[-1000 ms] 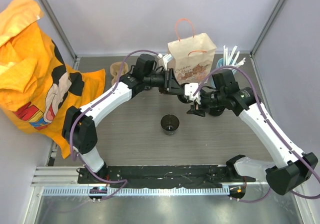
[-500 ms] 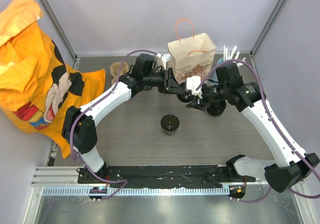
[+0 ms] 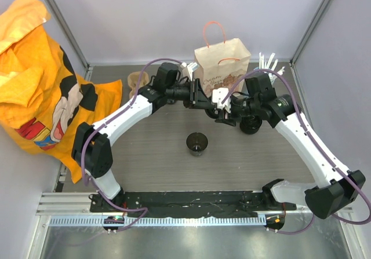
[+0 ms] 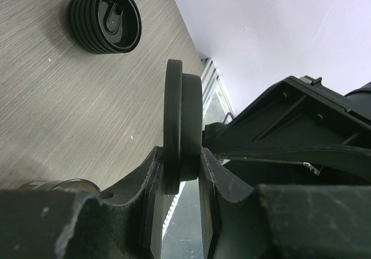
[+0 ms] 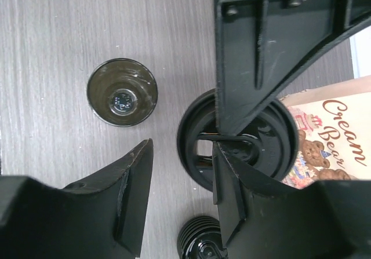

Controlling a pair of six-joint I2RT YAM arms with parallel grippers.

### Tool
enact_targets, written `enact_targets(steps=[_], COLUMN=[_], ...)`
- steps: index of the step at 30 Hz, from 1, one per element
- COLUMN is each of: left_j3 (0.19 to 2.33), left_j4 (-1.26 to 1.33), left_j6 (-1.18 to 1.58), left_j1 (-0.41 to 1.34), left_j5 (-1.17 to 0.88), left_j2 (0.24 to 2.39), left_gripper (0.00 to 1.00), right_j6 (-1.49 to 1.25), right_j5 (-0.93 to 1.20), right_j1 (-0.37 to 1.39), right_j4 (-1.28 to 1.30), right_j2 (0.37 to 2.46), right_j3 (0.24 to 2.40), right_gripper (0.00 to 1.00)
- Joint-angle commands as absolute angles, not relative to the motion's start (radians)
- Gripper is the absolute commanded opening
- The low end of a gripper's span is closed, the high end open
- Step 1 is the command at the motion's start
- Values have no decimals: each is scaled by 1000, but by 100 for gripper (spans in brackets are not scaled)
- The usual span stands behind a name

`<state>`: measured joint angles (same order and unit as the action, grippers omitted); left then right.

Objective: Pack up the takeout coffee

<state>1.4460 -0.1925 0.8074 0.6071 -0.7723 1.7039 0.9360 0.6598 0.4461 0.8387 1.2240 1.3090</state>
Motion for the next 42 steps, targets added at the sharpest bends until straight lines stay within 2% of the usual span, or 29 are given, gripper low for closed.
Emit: enact_targets(steps=[1,6,23,35,39,42], left_j3=[1436,1436,1447,1442,1442,1440], left_j4=[-141,-141,-137,-130,-126,-124], left_j6=[819,821,831,842,845,845], left_j1=[606,606,606,606,606,606], left_j5=[-802,-802,-807,-808,-813,-816], left_j2=[1666,1663,1672,1678,1681,1681], left_gripper=[0,0,0,2,7,13], right_j6=[922,920,920,908,908,910], right_j5=[643,643,614,543,528,528], right_j1=[449,448,457,500,514,515], right_j4=[767,769,744,745,753,764], right_j2=[1236,1247,1244,1278,1285,1285], right_j3=[1315,1315,1253,1292,1302,1319], right_gripper=[49,46,43,32,21,17])
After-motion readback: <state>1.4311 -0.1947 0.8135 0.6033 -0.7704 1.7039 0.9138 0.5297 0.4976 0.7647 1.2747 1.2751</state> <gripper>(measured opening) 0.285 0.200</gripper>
